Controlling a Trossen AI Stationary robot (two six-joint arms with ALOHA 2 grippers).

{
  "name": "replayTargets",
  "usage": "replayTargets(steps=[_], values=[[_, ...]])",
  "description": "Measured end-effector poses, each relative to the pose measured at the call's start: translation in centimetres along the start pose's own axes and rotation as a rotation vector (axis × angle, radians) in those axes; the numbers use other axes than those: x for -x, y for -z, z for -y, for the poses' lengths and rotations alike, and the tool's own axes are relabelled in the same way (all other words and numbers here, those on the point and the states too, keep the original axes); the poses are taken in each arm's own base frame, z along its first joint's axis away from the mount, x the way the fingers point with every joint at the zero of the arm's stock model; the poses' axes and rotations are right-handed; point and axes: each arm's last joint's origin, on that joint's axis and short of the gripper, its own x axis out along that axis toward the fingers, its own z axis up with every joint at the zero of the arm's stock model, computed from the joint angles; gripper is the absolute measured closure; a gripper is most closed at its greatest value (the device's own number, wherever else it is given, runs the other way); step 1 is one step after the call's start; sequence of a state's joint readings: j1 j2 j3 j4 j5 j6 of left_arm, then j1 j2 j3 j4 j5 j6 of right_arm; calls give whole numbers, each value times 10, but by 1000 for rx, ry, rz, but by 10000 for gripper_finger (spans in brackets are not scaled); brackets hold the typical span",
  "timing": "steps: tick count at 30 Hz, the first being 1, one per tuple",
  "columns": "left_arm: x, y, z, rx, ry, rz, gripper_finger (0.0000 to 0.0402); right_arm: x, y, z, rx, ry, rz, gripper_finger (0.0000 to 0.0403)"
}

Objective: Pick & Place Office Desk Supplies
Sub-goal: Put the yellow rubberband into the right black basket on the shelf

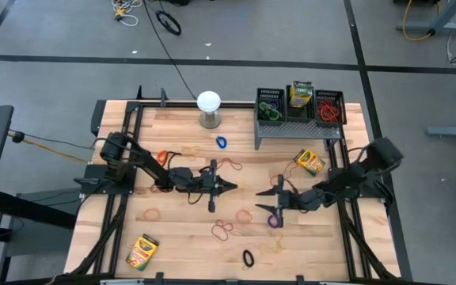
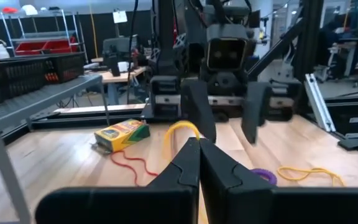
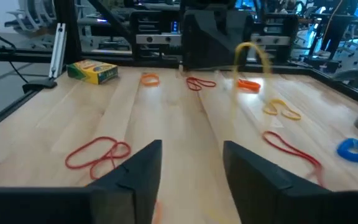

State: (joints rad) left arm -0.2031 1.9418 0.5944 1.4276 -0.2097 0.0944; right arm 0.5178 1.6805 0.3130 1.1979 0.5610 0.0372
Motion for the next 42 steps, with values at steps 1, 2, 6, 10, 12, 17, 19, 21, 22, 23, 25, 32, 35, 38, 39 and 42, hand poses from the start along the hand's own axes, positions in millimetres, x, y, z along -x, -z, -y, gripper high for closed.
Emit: replayTargets(steps=[1,2,6,10,12,17,19,21,22,23,25,32,35,38,39,42], values=[[-1,1,1,1,1,5,398,-6,0,-4,0,3,0,216],[-2,2,1,1,2,5,398,-13,1,-6,1,9,-2,209],[-9,4,3,5,9,13,397,-36,0,-12,0,56,4,186],[-15,5,7,6,40,20,397,-52,-4,-8,-23,129,21,171],[-17,4,8,3,42,18,397,-56,-5,-5,-27,145,26,166],[-17,5,7,2,40,15,397,-62,-8,-1,-16,98,31,175],[-17,5,8,1,41,14,397,-62,-9,-1,-15,95,33,193],[-17,5,8,1,41,15,397,-63,-9,1,-12,102,32,222],[-17,5,8,2,41,15,397,-64,-9,2,-12,107,32,238],[-17,5,8,2,40,15,397,-64,-9,3,-13,111,32,257],[-17,5,8,2,41,15,397,-65,-9,5,-14,120,32,295],[-17,5,10,25,35,14,390,-66,-9,7,18,126,29,393],[-16,4,13,57,23,12,367,-65,-8,4,24,119,23,390],[-14,1,17,64,-13,14,330,-62,-7,1,42,109,19,397],[-13,-1,19,62,-27,14,316,-61,-7,1,49,111,15,397],[-11,-7,24,30,-50,13,274,-55,-12,1,51,114,26,398]])
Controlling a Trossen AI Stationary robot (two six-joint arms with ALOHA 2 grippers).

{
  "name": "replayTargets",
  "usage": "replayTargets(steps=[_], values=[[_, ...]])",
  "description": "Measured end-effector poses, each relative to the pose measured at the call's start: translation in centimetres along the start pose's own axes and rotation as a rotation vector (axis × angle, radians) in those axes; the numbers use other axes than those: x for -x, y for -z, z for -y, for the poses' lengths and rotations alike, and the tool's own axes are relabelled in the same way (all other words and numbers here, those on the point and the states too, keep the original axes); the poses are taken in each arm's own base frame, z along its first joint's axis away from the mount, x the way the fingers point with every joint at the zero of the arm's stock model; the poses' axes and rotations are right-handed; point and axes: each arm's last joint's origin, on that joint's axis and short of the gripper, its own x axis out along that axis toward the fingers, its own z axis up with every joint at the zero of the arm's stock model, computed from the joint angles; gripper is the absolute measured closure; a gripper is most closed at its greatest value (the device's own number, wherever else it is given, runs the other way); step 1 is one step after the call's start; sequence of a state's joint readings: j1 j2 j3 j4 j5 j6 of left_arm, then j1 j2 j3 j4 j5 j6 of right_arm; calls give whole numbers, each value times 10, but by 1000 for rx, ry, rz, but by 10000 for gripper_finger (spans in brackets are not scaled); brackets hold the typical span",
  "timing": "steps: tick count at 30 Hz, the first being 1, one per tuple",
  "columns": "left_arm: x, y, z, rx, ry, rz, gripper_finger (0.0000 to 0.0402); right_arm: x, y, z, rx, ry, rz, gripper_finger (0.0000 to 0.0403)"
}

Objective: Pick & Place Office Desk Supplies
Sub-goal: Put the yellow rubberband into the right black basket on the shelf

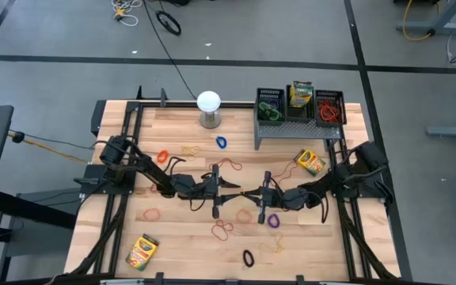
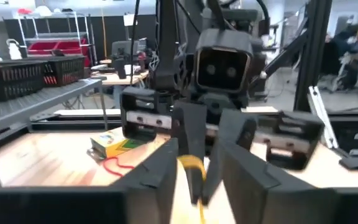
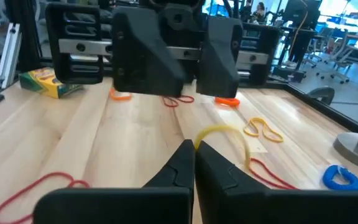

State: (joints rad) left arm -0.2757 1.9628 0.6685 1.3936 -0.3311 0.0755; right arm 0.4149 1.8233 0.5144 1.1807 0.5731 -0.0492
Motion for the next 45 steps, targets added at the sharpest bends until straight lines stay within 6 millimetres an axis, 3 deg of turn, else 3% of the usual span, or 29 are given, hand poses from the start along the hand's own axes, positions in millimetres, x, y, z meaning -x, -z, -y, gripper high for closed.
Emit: replayTargets(steps=[5,8,17,25,35,38,45], values=[[1,-4,0,-87,-38,-69,215,12,-18,10,20,12,-7,399],[3,-3,-4,-75,-45,-72,203,23,-34,18,58,52,-60,400],[14,5,-6,-47,-36,-92,236,81,-106,65,101,228,-126,402],[16,5,-2,-47,-22,-93,261,142,-156,121,110,570,-183,402],[16,4,-2,-18,-13,-81,263,184,-163,186,115,991,-325,403],[15,4,-3,-21,-17,-81,263,185,-161,197,114,1043,-375,403],[15,3,-4,-18,-16,-74,263,166,-150,223,153,1148,-576,403]])
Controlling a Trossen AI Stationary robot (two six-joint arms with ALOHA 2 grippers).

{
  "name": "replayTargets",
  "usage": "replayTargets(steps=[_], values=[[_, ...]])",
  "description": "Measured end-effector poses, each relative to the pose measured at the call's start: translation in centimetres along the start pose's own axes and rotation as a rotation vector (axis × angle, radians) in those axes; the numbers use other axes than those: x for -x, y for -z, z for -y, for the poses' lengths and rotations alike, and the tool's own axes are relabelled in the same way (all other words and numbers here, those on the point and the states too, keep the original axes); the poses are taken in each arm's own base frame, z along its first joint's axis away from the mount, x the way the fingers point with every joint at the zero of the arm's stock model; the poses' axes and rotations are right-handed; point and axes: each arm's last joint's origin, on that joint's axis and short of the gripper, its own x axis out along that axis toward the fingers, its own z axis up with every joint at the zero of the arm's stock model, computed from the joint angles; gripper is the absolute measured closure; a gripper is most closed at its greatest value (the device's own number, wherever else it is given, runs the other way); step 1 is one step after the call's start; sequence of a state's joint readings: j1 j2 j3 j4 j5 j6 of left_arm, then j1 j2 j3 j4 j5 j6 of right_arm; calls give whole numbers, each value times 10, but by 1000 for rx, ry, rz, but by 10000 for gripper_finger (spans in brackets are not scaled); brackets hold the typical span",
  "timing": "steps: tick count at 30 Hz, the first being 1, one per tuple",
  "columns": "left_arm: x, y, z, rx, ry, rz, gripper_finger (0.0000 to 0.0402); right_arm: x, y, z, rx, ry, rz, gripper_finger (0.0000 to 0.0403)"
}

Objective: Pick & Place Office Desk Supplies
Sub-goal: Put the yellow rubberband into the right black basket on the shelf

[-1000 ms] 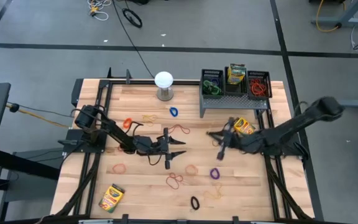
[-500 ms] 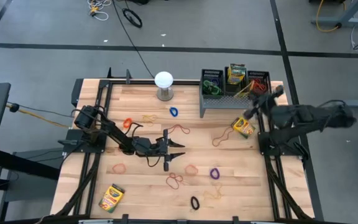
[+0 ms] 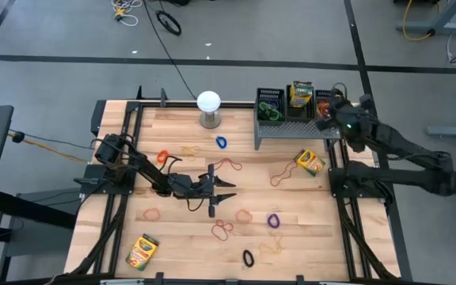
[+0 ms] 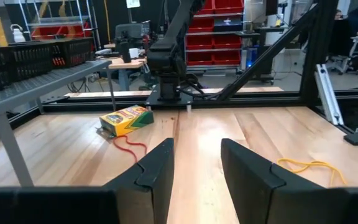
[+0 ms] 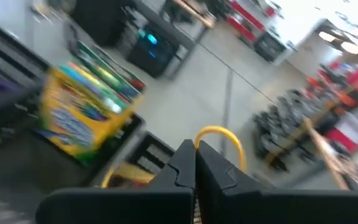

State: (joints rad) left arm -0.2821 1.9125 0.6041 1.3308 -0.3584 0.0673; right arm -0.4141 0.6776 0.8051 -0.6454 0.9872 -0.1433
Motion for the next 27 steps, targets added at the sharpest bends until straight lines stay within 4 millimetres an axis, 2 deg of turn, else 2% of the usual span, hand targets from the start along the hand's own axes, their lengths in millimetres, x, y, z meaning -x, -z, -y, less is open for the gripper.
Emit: replayTargets(steps=[8,14,19,27], values=[[0,0,0,0,0,-1,263,-43,-1,-5,82,100,-164,403],[0,0,0,-1,1,-2,263,-65,5,-10,119,110,-272,393],[0,0,-1,-1,-2,-2,263,-74,7,-16,109,87,-302,359],[-2,0,-6,53,-54,-4,263,-71,8,-11,13,36,-354,287]])
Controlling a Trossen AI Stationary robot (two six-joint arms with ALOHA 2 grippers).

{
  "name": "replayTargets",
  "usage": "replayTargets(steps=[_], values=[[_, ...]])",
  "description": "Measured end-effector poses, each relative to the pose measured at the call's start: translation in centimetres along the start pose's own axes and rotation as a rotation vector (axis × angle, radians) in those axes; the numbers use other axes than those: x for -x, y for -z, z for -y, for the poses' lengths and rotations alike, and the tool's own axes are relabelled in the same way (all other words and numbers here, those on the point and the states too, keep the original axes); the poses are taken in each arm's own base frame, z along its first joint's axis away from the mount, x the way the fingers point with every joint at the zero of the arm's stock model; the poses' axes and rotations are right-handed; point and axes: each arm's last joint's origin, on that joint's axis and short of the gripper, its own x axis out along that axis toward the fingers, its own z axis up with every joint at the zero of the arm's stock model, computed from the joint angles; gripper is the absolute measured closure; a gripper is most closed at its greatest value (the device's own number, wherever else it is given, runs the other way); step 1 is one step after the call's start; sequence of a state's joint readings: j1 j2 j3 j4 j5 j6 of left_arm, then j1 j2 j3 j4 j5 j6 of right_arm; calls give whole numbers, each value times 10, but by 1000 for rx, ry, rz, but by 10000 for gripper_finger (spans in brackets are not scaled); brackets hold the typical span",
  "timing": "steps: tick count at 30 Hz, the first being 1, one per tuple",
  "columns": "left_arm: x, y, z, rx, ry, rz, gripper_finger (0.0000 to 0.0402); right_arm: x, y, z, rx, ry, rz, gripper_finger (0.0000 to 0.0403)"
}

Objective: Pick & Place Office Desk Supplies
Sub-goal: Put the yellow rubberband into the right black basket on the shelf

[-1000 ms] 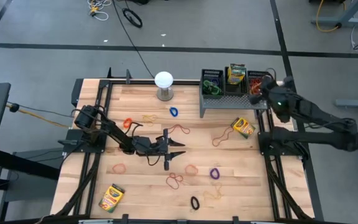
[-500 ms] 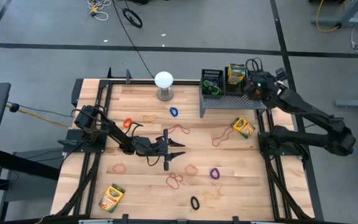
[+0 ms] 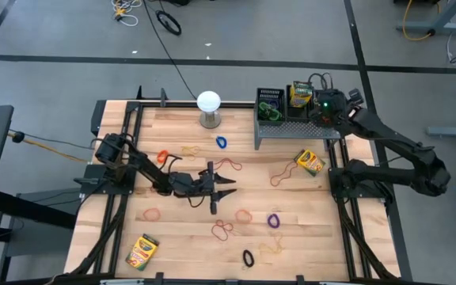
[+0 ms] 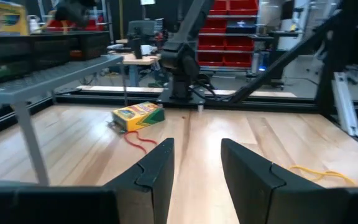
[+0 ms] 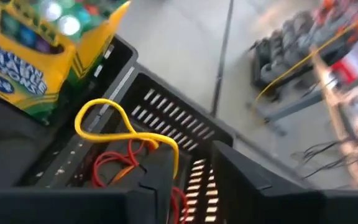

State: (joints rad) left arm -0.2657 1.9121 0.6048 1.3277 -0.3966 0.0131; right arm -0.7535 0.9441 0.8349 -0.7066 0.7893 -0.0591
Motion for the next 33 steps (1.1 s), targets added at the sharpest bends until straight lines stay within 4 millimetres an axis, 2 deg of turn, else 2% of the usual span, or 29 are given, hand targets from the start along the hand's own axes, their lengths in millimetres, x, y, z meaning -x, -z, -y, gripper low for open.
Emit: replayTargets(steps=[7,13,18,24,33], values=[[-1,0,-4,11,-24,0,263,11,-15,14,-129,-124,-78,250],[-1,0,-4,20,-23,-1,263,8,-41,17,-103,-110,-162,251],[-1,1,-4,22,-22,-10,263,1,-62,16,-30,-92,-299,290],[-1,4,-4,24,-21,-39,263,-8,-74,14,33,-55,-457,390],[-1,4,-3,38,-16,-39,263,-17,-99,22,1,55,-558,397]])
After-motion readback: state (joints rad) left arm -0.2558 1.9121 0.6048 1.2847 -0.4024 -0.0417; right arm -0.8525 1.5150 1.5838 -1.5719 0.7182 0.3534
